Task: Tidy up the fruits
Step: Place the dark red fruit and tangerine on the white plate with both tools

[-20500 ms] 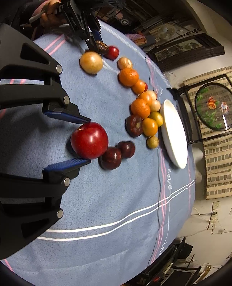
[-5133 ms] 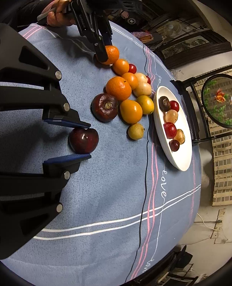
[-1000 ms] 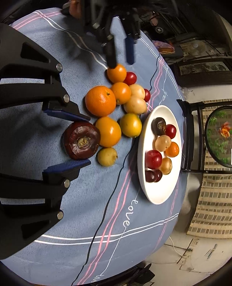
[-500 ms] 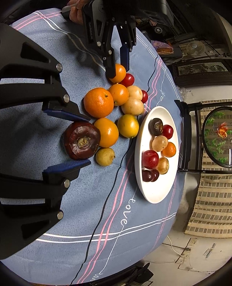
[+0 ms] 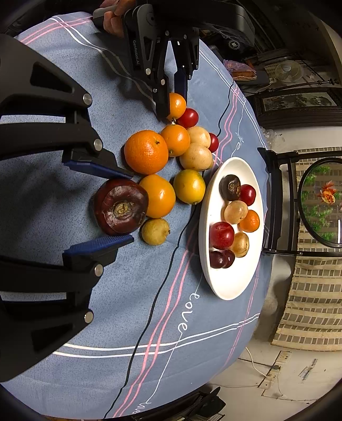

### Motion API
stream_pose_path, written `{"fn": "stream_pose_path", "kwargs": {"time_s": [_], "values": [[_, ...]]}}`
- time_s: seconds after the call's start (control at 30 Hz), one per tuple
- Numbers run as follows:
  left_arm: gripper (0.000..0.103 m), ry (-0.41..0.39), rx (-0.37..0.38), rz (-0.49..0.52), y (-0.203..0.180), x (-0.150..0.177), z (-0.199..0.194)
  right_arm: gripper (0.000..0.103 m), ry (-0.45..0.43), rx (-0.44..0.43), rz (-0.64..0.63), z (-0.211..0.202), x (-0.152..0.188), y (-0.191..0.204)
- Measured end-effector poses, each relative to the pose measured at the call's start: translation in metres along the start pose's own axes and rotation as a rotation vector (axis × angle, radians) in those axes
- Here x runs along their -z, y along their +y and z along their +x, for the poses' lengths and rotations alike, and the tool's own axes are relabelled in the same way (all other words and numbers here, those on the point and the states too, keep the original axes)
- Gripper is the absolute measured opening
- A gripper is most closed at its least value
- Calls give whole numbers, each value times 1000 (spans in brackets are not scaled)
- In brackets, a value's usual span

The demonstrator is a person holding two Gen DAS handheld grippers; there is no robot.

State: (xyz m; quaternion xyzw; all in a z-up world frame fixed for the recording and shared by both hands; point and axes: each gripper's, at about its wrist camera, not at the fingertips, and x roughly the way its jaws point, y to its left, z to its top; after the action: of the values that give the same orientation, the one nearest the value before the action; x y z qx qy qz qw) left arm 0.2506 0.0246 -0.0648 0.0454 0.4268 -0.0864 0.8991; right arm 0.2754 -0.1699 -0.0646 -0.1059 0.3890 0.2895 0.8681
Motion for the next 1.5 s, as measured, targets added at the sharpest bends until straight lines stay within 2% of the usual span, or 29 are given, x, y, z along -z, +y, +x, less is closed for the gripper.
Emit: {"fn": "stream_pose_path", "kwargs": {"time_s": [0.2,0.4,0.5,0.6,0.7,0.8,0.97,1.1,1.23,1.3,1.33,1.37,1.43,1.5], "values": [[38,-13,13,-12,1,0,-3,43,-6,-4,0,0,0,0],[37,-97,81,-59,6,-6,-23,43,-47,-20,13,-6,-2,-2],[37,-105,94,-89,8,-14,-23,43,-85,-28,50,-8,-8,-8],[37,-109,77,-103,8,-35,-20,43,-145,-16,113,-7,-24,-18],[37,-148,66,-126,10,-74,-16,43,-199,-18,178,-2,-45,-27],[38,-171,21,-138,15,-110,1,43,-245,1,223,9,-70,-37],[38,-134,38,-230,36,-148,44,43,-226,10,282,43,-100,-59],[38,-89,23,-261,45,-154,67,43,-195,26,287,65,-111,-69],[38,-60,19,-266,50,-155,77,45,-176,7,288,78,-119,-72],[44,-56,21,-279,53,-153,78,49,-174,15,270,80,-120,-69],[62,-61,22,-290,54,-153,75,53,-179,21,264,79,-120,-67],[69,-78,14,-300,56,-153,71,55,-183,21,263,78,-121,-67],[70,-109,10,-303,58,-153,57,55,-200,16,265,70,-121,-66],[80,-135,7,-317,60,-151,42,55,-221,9,269,60,-121,-66]]}}
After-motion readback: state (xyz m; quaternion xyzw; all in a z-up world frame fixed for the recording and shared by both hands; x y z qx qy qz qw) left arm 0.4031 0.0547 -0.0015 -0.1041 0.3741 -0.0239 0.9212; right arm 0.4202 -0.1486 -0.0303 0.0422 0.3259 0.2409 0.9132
